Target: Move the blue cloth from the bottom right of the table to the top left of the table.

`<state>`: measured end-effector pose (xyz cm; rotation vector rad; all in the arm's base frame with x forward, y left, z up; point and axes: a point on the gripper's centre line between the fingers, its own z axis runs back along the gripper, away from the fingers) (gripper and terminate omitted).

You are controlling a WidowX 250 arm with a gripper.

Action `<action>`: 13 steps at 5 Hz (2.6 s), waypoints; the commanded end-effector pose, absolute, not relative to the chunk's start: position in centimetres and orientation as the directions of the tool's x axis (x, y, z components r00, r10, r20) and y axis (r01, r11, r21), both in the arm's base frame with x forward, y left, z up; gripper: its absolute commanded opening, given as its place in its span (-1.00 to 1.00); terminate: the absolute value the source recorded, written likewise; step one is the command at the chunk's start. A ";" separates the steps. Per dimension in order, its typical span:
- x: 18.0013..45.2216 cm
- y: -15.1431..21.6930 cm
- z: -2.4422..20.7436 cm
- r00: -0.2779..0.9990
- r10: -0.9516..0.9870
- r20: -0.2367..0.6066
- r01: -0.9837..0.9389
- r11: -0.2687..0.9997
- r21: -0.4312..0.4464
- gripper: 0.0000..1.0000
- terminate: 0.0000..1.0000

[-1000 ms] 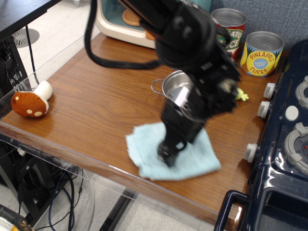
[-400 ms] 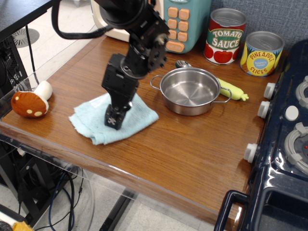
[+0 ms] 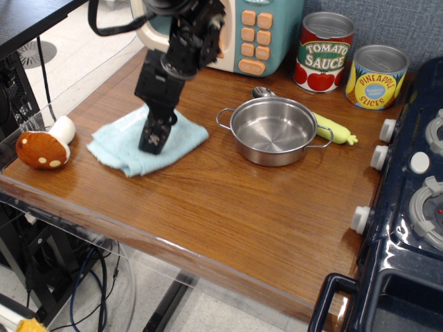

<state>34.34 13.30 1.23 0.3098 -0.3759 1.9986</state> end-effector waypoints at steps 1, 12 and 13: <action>36.7 17.0 1.9 -0.521 0.777 0.352 -0.853 -0.490 -0.182 1.00 -1.00; 37.0 17.5 12.3 -0.578 0.801 0.155 -0.776 -0.481 -0.408 1.00 -1.00; 37.0 17.5 12.3 -0.578 0.801 0.155 -0.776 -0.481 -0.408 1.00 1.00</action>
